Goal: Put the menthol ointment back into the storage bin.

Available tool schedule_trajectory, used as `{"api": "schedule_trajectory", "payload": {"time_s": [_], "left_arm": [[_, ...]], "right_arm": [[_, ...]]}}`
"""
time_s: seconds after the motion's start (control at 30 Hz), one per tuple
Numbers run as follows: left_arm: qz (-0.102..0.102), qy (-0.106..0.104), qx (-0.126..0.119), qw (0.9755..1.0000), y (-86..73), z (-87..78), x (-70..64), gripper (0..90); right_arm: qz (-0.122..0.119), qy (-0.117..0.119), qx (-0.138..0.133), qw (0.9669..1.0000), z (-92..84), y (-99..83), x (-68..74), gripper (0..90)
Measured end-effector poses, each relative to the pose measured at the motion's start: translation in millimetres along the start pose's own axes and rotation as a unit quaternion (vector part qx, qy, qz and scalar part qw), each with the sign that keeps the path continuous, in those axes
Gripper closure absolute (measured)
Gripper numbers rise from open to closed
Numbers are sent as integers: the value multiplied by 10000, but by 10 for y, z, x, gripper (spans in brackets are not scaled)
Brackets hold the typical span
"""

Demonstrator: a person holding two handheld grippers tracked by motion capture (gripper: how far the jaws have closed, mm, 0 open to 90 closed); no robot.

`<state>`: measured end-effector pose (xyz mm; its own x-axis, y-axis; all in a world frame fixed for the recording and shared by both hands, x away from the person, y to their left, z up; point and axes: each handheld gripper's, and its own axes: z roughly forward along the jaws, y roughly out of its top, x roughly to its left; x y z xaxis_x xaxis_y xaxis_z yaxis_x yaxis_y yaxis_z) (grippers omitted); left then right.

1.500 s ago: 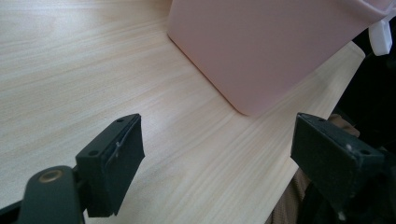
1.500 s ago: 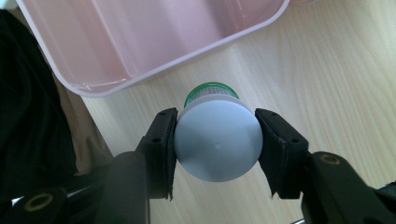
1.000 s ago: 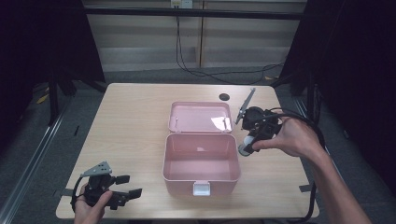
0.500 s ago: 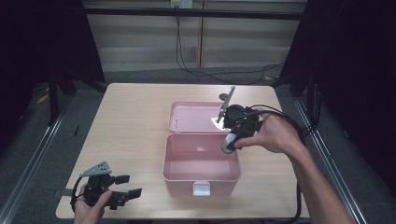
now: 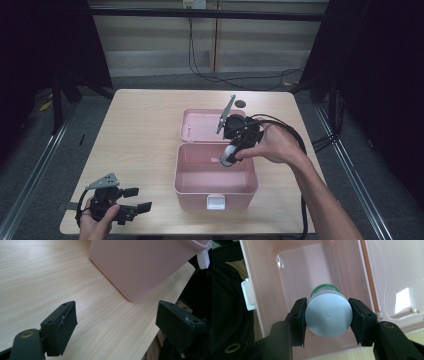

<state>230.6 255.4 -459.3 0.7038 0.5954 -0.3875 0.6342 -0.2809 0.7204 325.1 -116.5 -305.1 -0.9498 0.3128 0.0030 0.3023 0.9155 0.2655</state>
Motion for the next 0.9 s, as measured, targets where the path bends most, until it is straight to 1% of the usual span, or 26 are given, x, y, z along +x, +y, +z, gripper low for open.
{"api": "schedule_trajectory", "payload": {"time_s": [0.03,0.13,0.17,0.27,0.3,0.47,0.5,0.53,0.57,0.6,0.63,0.67,0.7,0.8,0.9], "left_arm": [[-8,0,5,10000,-1,1,-2,170],[7,1,5,10000,0,-2,-1,169],[-12,-8,-15,10000,0,-5,-3,169],[-17,12,-26,10000,0,-8,-4,170],[-19,9,-25,10000,0,-6,-4,169],[-7,1,-10,10000,0,-5,-3,169],[-17,6,-20,10000,-1,-5,-5,170],[-17,6,-20,10000,-1,-5,-5,170],[0,26,-16,10000,0,-9,-5,170],[-6,29,-22,10000,0,-10,-6,169],[-11,33,-27,10000,-1,-10,-6,169],[-8,40,-20,10000,-2,-10,-4,169],[-8,39,-17,10000,-2,-9,-5,169],[-6,42,-20,10000,-2,-11,-4,170],[0,46,-7,10000,-2,-10,-4,169]], "right_arm": [[-10,48,9,10000,41,31,2,516],[-41,68,-9,10000,74,64,0,516],[-103,99,-75,9999,106,95,0,516],[-111,151,-80,9998,158,131,5,516],[-168,171,-10,9997,206,165,5,516],[-232,224,30,9995,272,254,24,516],[-339,242,71,9991,306,313,47,516],[-339,242,71,9991,306,313,47,516],[-390,241,101,9989,314,332,51,516],[-423,242,149,9987,342,374,77,516],[-489,223,119,9985,357,391,79,516],[-500,247,125,9984,371,411,88,516],[-575,253,125,9979,405,444,93,516],[-565,269,182,9979,440,474,107,516],[-638,294,269,9972,503,521,110,516]]}}
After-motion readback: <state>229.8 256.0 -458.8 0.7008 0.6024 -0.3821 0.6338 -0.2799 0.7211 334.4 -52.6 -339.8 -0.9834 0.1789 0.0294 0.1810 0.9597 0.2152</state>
